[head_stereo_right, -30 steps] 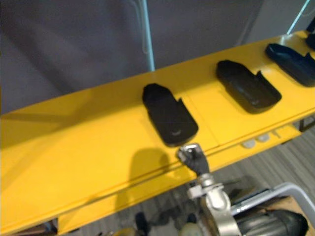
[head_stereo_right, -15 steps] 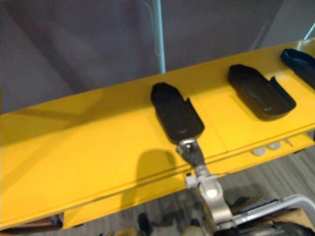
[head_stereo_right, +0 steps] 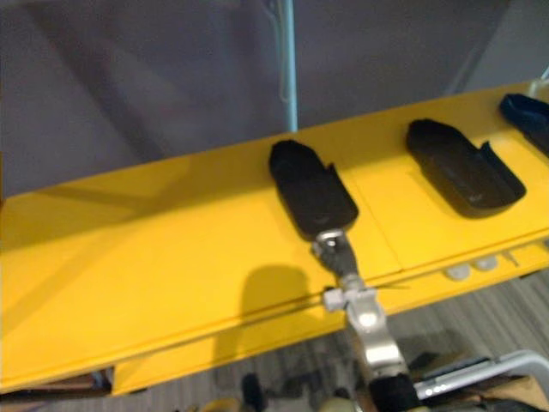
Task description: Walk over and take plastic housings, then place them on the shelf
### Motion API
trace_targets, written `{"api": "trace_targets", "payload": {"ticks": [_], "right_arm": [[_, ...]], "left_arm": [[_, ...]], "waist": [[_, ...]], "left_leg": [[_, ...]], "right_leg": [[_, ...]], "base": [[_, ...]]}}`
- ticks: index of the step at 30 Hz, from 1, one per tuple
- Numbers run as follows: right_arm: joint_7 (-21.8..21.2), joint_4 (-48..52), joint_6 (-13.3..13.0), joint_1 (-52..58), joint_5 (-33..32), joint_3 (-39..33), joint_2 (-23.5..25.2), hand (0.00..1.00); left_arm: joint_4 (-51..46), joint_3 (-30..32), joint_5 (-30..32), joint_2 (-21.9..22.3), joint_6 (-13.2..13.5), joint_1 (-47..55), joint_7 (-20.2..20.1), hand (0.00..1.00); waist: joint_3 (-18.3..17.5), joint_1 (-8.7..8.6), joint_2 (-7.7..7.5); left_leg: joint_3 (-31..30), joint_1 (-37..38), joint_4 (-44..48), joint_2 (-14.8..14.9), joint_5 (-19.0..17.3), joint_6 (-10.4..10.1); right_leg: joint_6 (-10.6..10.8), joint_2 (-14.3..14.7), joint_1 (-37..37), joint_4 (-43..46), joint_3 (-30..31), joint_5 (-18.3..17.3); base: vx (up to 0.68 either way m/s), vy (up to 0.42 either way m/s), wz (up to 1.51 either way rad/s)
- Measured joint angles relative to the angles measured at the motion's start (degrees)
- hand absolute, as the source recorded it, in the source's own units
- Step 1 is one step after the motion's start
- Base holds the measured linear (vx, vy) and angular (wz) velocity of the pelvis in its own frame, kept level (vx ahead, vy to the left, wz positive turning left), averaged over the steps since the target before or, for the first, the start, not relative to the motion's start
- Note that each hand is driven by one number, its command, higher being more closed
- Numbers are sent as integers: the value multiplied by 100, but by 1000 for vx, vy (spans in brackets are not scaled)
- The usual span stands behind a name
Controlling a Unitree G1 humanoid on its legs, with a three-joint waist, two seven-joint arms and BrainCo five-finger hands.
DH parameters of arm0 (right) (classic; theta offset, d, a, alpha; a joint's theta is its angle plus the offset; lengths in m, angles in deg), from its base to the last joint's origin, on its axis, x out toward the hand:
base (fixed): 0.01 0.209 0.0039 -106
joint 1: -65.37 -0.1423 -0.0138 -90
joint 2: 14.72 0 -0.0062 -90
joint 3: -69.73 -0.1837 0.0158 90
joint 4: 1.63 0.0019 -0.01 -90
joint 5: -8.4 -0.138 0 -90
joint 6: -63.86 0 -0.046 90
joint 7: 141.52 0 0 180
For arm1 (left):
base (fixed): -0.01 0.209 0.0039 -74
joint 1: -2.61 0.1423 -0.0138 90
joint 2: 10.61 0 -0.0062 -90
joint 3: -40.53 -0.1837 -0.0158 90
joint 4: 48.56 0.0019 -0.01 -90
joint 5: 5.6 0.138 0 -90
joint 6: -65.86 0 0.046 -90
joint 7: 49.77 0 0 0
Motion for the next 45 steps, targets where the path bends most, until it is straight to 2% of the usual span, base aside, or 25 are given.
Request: {"api": "trace_targets", "payload": {"ticks": [6,8,10,11,13,16,17,18,20,22,23,24,25,26,27,31,33,38,41,45], "right_arm": [[-417,403,-124,43,-562,65,42,0],[-504,1014,-318,128,-804,52,45,0],[-495,1809,-693,176,-1145,-93,49,0],[-482,1948,-796,170,-1209,-168,53,0],[-448,2381,-1079,182,-1470,-654,64,0],[-290,2615,-1260,185,-1661,-1187,62,0],[-71,2803,-1368,231,-1672,-1475,70,0],[-31,2843,-1373,242,-1667,-1523,73,0],[327,3146,-1215,321,-1433,-1852,107,0],[505,3233,-819,428,-1330,-2100,108,0],[543,3165,-378,500,-1352,-2223,104,0],[544,3126,-220,519,-1356,-2237,101,0],[536,3035,53,575,-1358,-2241,94,0],[522,2971,171,597,-1358,-2237,85,0],[480,2729,439,613,-1408,-2233,45,0],[271,2081,943,603,-1448,-2121,-93,0],[279,1713,1072,561,-1426,-2022,-127,0],[148,1026,1098,350,-1438,-2014,-127,0],[-27,741,1167,168,-1371,-1941,-148,0],[-190,370,1126,-8,-1282,-1922,-229,0]], "left_arm": [[0,59,153,10,19,-2,-2,0],[9,68,153,21,43,0,-2,0],[19,70,151,26,111,11,-1,0],[19,72,149,30,145,16,0,0],[23,109,147,28,202,45,3,0],[26,173,142,31,230,62,1,0],[31,236,135,52,239,67,0,0],[31,241,134,56,244,67,1,0],[25,287,134,79,255,67,1,0],[26,325,129,103,266,80,4,0],[26,325,129,91,278,89,6,0],[26,325,129,91,281,96,7,0],[27,321,131,92,283,104,10,0],[27,319,131,93,283,108,12,0],[25,289,132,79,282,108,12,0],[22,216,133,34,258,105,9,0],[20,216,135,33,252,104,9,0],[15,216,145,28,169,89,22,0],[13,211,158,38,128,66,18,0],[-8,202,186,69,83,51,10,0]], "waist": [[0,-12,0],[-2,-11,-5],[-10,-10,-21],[-14,9,-28],[-31,-24,-68],[-52,-20,-115],[-53,-38,-123],[-53,-43,-123],[-53,-79,-127],[-49,-102,-153],[-39,-124,-174],[-37,-137,-178],[-37,-161,-178],[-37,-167,-177],[-37,-169,-178],[-37,-164,-176],[-37,-160,-176],[-30,-151,-153],[6,-148,-92],[28,-158,-8]], "left_leg": [[15,18,0,23,-2,-3],[31,21,1,42,-3,-4],[106,20,0,65,-6,-9],[162,23,-1,75,-9,-13],[190,30,-3,88,-12,-17],[285,25,-3,115,-13,-18],[304,43,-3,113,-13,-18],[306,47,-3,112,-13,-18],[311,60,-3,107,-13,-18],[316,69,-5,110,-13,-18],[318,69,-6,115,-13,-18],[319,68,-6,117,-13,-18],[323,69,-6,117,-13,-18],[325,70,-6,117,-13,-18],[327,69,-6,119,-13,-18],[310,62,-6,103,-13,-18],[302,62,-5,79,-13,-18],[268,54,-4,27,-12,-16],[245,49,-3,22,-10,-13],[159,-1,-1,8,7,4]], "right_leg": [[-2,22,29,-19,9,3],[-5,36,23,-18,29,5],[-11,49,-30,3,101,4],[-15,51,-67,22,159,6],[-25,54,-93,34,202,10],[-50,61,-166,60,304,21],[-54,62,-165,62,315,25],[-54,60,-164,63,317,25],[-52,57,-158,69,323,26],[-50,61,-156,74,339,26],[-52,60,-160,77,347,25],[-52,61,-163,77,350,25],[-52,61,-166,80,357,25],[-52,61,-166,81,361,25],[-53,62,-171,87,366,25],[-54,74,-168,92,345,24],[-53,69,-162,92,333,24],[-48,36,-156,92,301,25],[-46,31,-152,92,282,23],[-39,18,-143,88,183,20]], "base": [[0,0,0],[-2,-6,-3],[-7,-6,-15],[-6,7,-23],[-11,6,-15],[-8,6,-16],[-5,0,-9],[-8,-1,-5],[0,0,0],[0,0,0],[0,0,0],[0,0,0],[0,0,0],[0,0,0],[0,0,0],[4,-2,1],[14,1,4],[5,17,3],[0,0,0],[4,-1,10]]}}
